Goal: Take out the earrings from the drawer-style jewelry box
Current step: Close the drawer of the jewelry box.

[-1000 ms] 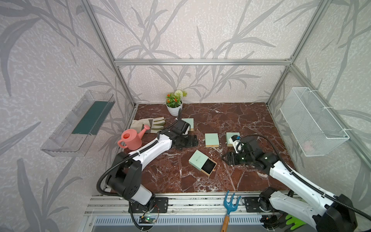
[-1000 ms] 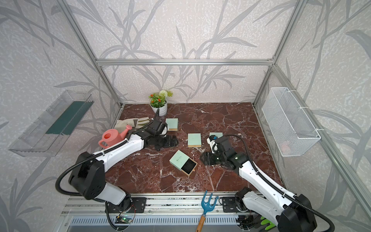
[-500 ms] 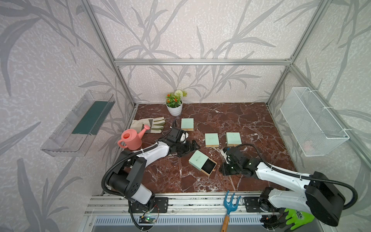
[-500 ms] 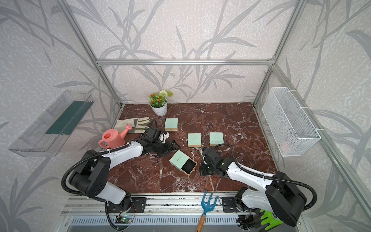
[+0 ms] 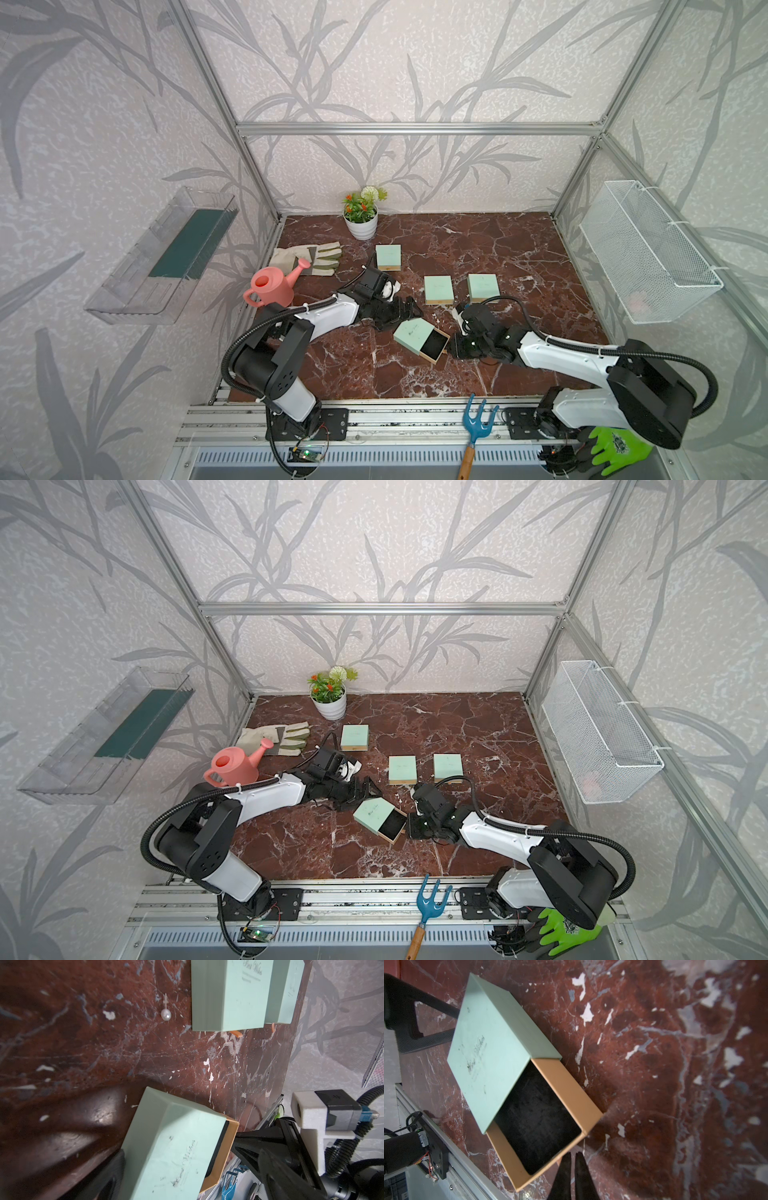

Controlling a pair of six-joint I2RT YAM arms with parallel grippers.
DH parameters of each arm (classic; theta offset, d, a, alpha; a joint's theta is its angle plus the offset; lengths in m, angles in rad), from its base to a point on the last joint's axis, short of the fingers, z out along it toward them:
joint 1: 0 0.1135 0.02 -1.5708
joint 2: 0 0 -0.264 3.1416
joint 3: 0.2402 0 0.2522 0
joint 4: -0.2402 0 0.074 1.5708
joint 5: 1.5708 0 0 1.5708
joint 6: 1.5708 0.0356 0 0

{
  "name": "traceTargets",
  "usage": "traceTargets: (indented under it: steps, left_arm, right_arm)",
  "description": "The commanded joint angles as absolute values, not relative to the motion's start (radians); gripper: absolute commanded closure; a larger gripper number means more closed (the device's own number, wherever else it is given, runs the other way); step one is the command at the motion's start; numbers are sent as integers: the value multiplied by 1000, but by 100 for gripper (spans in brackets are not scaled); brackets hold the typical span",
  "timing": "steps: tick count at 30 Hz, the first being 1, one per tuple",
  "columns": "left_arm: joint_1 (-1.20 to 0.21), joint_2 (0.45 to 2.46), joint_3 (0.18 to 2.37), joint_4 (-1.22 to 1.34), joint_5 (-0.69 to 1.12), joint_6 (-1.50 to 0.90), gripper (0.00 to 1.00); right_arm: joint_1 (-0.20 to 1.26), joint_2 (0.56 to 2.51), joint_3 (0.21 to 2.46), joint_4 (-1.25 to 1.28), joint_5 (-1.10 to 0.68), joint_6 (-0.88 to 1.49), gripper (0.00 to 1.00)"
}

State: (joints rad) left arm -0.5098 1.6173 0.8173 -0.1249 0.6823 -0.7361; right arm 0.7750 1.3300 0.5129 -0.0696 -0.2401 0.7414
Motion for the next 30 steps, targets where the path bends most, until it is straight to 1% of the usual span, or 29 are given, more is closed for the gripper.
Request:
traceTargets:
  steps: [1, 10, 17, 19, 23, 27, 30]
  left_arm:
    - [-521, 1632, 840, -118, 703, -741, 1]
    - [-538, 1643, 853, -129, 714, -732, 1]
    - [-541, 1648, 854, -130, 718, -732, 1]
    - [-541, 1642, 859, -141, 694, -729, 1]
    - [-536, 1618, 861, -163, 670, -724, 1]
    - [-503, 1561, 849, -207, 602, -727, 1]
    - [-473, 1482, 817, -217, 558, -741, 1]
  right_arm:
    - [784, 1356, 531, 7, -264, 761, 91]
    - [812, 1450, 587, 100, -276, 781, 92]
    - [885, 1505, 603, 235, -233, 826, 91]
    - [888, 1514, 597, 260, -230, 842, 91]
    - [890, 1444, 547, 250, -173, 845, 89]
    - [890, 1338, 529, 108, -154, 811, 88]
    - [890, 1240, 498, -2, -128, 801, 84]
